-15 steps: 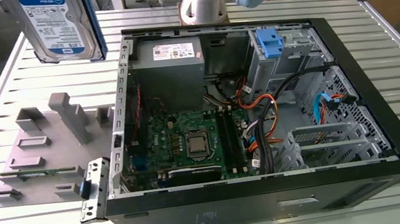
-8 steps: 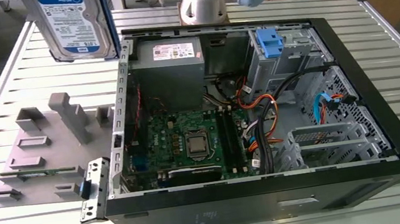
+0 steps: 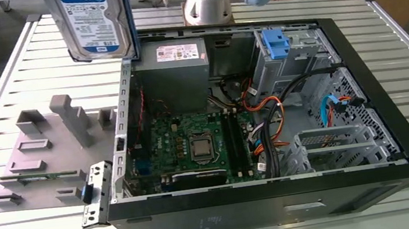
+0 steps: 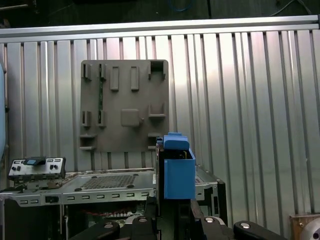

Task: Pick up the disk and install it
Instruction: 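Pick up the disk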

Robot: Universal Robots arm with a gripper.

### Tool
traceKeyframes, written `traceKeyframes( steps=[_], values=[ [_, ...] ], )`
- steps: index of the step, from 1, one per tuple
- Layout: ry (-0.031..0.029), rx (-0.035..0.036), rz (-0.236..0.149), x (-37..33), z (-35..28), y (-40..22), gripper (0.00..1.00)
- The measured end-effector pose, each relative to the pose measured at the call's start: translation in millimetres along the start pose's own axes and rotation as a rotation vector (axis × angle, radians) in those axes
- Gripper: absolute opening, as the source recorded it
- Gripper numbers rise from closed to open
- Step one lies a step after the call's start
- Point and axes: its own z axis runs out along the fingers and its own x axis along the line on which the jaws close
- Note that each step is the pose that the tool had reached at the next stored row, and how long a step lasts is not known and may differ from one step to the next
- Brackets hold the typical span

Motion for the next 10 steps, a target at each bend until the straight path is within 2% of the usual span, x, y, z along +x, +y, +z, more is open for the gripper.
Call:
traceKeyframes(
  steps=[10],
  values=[
    [-0.0001, -0.0001, 0.0, -2.7, -1.3, -36.7, 0.35]
  ],
)
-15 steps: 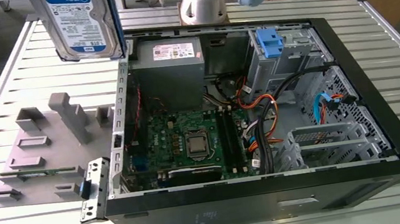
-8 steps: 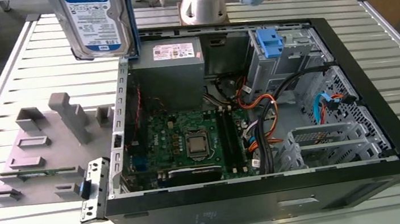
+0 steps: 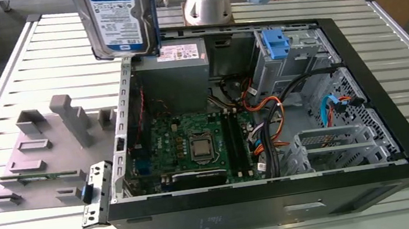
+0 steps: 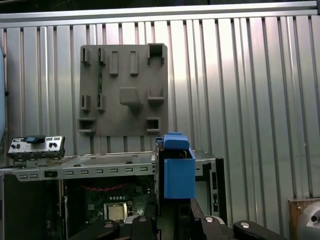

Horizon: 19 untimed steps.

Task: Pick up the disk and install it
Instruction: 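Pick up the disk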

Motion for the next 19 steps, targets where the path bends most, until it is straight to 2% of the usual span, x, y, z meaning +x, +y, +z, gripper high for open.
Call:
traceKeyframes(
  steps=[19],
  values=[
    [0.0001, -0.0006, 0.0, -5.2, -2.7, -70.3, 0.35]
  ],
)
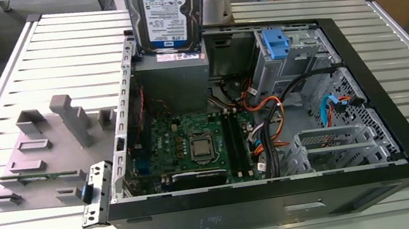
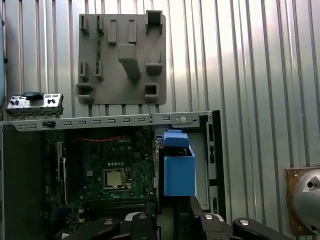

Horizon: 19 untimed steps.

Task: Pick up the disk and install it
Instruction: 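Pick up the disk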

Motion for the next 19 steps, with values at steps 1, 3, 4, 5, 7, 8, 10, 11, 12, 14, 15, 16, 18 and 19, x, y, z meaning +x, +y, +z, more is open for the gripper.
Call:
traceKeyframes(
  steps=[1, 3, 4, 5, 7, 8, 10, 11, 12, 14, 15, 16, 18, 19],
  values=[
    [0.0, 0.0, 0.0, -0.3, -0.1, -3.8, 0.35],
    [0.0, 0.0, 0.0, -0.8, -0.4, -10.4, 0.35],
    [0.0, -0.0001, 0.0, -1.0, -0.5, -13.8, 0.35],
    [0.0, -0.0001, 0.0, -1.3, -0.7, -17.2, 0.35],
    [0.0, -0.0001, 0.0, -1.8, -0.9, -23.7, 0.35],
    [0.0, -0.0001, 0.0, -2.0, -1.1, -27.2, 0.35],
    [-0.0001, -0.0001, 0.0, -2.5, -1.3, -33.7, 0.35],
    [0.0, -0.0001, 0.0, -2.8, -1.4, -36.8, 0.35],
    [0.0, -0.0001, 0.0, -3.0, -1.5, -40.0, 0.35],
    [0.0, -0.0001, 0.0, -3.5, -1.8, -46.5, 0.35],
    [-0.0001, -0.0001, 0.0, -3.7, -1.9, -49.7, 0.35],
    [0.0, -0.0002, 0.0, -4.0, -2.0, -53.2, 0.35],
    [0.0, -0.0002, 0.0, -4.5, -2.3, -59.9, 0.35],
    [0.0, -0.0002, 0.0, -4.7, -2.4, -63.2, 0.35]
  ],
)
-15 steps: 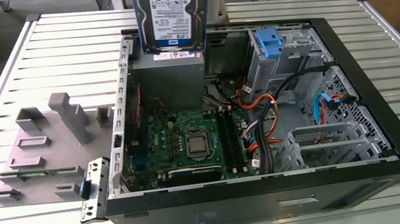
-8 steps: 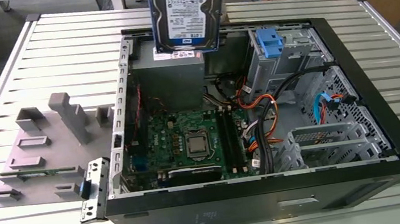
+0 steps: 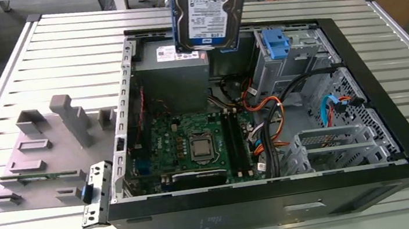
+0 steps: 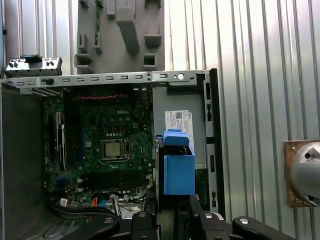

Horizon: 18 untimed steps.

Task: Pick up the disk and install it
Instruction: 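Pick up the disk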

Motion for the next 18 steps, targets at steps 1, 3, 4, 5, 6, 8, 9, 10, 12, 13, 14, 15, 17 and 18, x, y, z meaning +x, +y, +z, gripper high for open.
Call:
traceKeyframes(
  steps=[1, 3, 4, 5, 6, 8, 9, 10, 12, 13, 14, 15, 17, 18],
  values=[
    [0.0, 0.0, 0.0, -0.3, -0.1, -3.3, 0.35],
    [0.0, -0.0001, 0.0, -0.8, -0.4, -10.3, 0.35],
    [0.0, -0.0001, 0.0, -1.0, -0.5, -13.5, 0.35],
    [0.0, -0.0001, 0.0, -1.2, -0.6, -16.7, 0.35],
    [0.0001, -0.0002, 0.0, -1.5, -0.8, -20.0, 0.35],
    [0.0, -0.0001, 0.0, -1.9, -0.9, -26.0, 0.35],
    [0.0001, -0.0001, 0.0, -2.1, -1.1, -29.0, 0.35],
    [0.0001, -0.0002, 0.0, -2.4, -1.2, -32.3, 0.35],
    [0.0001, -0.0002, 0.0, -2.8, -1.4, -37.7, 0.35],
    [0.0001, -0.0002, 0.0, -3.0, -1.5, -39.9, 0.35],
    [0.0, -0.0001, 0.0, -3.1, -1.5, -41.6, 0.35],
    [0.0, -0.0002, 0.0, -3.2, -1.6, -42.7, 0.35],
    [0.0, -0.0001, 0.0, -3.2, -1.6, -43.3, 0.35],
    [0.0, -0.0002, 0.0, -3.2, -1.6, -43.4, 0.35]
  ],
)
